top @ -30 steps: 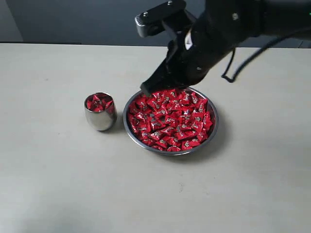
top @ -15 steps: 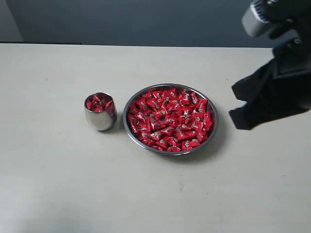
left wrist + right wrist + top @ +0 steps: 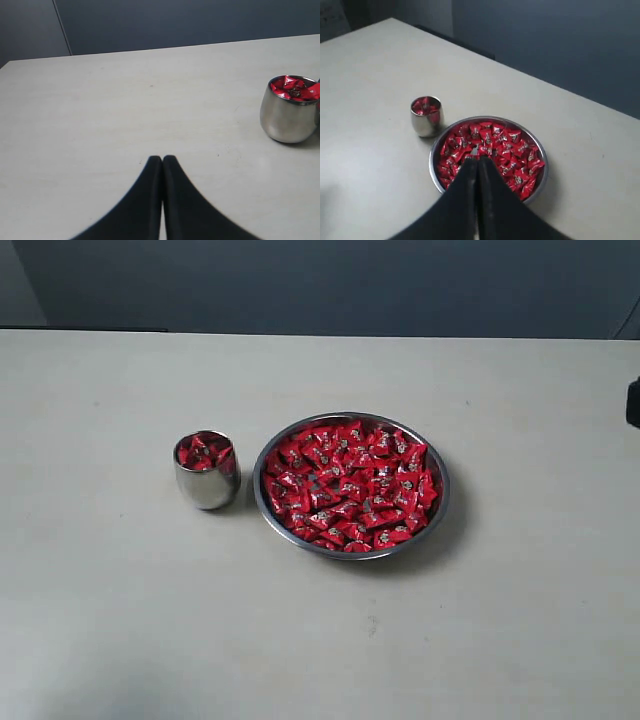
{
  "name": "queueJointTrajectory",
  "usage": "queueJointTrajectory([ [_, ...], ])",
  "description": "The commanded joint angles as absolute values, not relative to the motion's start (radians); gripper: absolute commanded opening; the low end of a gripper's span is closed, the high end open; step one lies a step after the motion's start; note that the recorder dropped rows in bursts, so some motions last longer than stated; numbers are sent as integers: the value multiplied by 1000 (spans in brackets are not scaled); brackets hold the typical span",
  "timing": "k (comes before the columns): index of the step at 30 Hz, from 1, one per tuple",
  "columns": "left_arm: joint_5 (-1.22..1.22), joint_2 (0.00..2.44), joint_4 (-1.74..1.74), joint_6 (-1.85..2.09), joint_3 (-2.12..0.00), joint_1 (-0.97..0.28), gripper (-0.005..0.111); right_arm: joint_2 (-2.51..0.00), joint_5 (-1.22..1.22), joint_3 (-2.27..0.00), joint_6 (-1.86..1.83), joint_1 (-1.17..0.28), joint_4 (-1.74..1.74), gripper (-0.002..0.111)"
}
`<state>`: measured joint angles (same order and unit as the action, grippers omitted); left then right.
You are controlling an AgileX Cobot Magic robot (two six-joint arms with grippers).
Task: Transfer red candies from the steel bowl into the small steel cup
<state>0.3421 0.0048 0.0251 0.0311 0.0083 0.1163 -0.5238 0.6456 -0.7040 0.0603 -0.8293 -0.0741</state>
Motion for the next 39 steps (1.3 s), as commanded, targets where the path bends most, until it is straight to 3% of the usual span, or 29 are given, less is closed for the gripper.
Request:
queueJointTrajectory([
  [1,337,0,27,29,0,108,0,-477,669,-689,84,-828,-32,-1],
  [22,337,0,27,29,0,108,0,-388,580,-590,82,-821,-94,-1],
  [39,337,0,27,29,0,108,0,-84,279,-158,82,-476,-124,-1],
])
